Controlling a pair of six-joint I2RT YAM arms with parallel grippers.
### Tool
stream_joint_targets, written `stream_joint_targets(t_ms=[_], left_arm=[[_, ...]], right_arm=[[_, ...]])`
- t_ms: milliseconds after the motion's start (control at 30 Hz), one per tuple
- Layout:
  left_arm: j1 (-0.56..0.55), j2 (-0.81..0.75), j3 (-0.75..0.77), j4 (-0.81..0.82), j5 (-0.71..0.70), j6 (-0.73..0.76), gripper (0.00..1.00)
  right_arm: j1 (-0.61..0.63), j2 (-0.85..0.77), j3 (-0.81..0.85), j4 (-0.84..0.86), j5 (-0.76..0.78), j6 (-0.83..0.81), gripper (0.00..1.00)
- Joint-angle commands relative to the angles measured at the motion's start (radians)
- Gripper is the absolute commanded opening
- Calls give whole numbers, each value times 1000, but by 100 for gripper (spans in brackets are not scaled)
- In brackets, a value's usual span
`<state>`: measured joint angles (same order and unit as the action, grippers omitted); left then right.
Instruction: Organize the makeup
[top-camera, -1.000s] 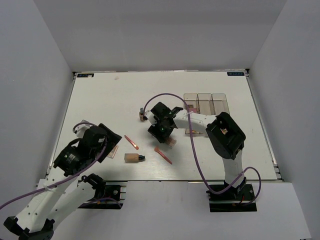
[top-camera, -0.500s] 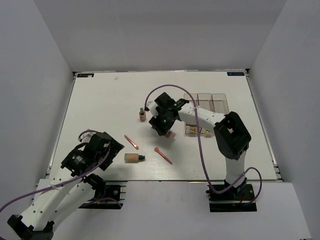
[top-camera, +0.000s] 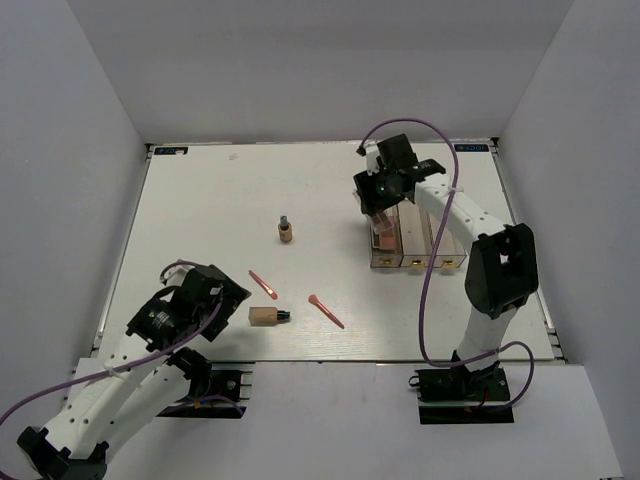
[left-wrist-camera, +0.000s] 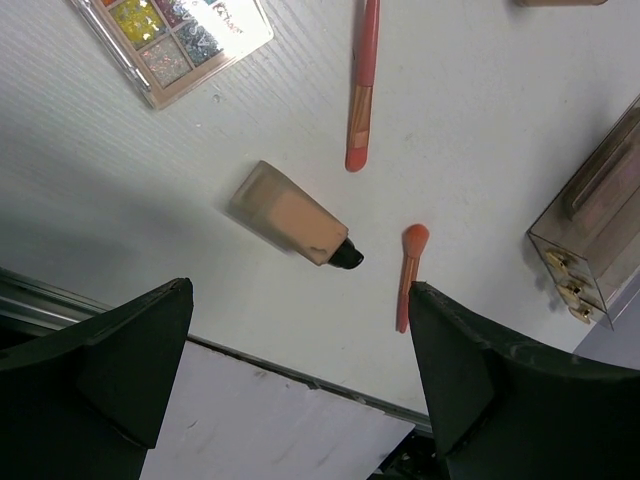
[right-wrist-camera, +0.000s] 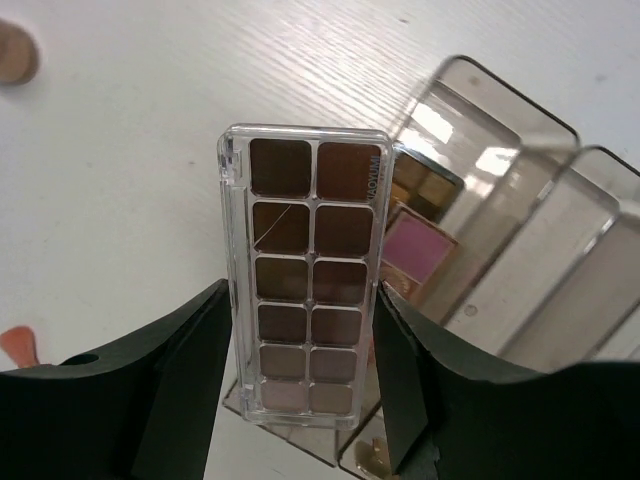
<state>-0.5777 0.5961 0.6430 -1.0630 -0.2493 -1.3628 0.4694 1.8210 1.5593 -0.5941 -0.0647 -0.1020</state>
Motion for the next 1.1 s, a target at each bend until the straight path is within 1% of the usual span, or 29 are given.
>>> stream_joint_targets(t_ms=[0,100,133,167,333,600,700,733,833,900,933,1067], left_arm=[[4,16,-9,27,-1,-9,98],[4,31,-9,40,2,-4,98],[4,37,-9,44,4,1,98],[4,42,-9,50,7,2,98],[4,56,-2,52,10,7,98],[4,68,-9,72,16,7,98],[4,83,-5,69,13,8,98],[4,87,-5,70,15,8,98],[4,96,-8,81,19,14,98],[4,102,-11,92,24,16,98],[4,106,-9,98,27,19,98],[4,133,-3,107,28,27,98]], right_arm=[[-31,-32,11,17,39,71,0],[-55,-11,11,34,60,122,0],[-57,6,13,37,100,139,0],[-63,17,30,27,108,169,0],[-81,66,51,11,155,223,0],[-103,113,73,-24,164,285,0],[-103,118,77,-27,149,289,12],[-103,121,79,-33,146,291,23],[-104,129,84,-47,125,291,43],[-103,132,82,-50,109,291,48],[-103,133,79,-53,106,289,54],[-103,139,79,-59,92,283,55]])
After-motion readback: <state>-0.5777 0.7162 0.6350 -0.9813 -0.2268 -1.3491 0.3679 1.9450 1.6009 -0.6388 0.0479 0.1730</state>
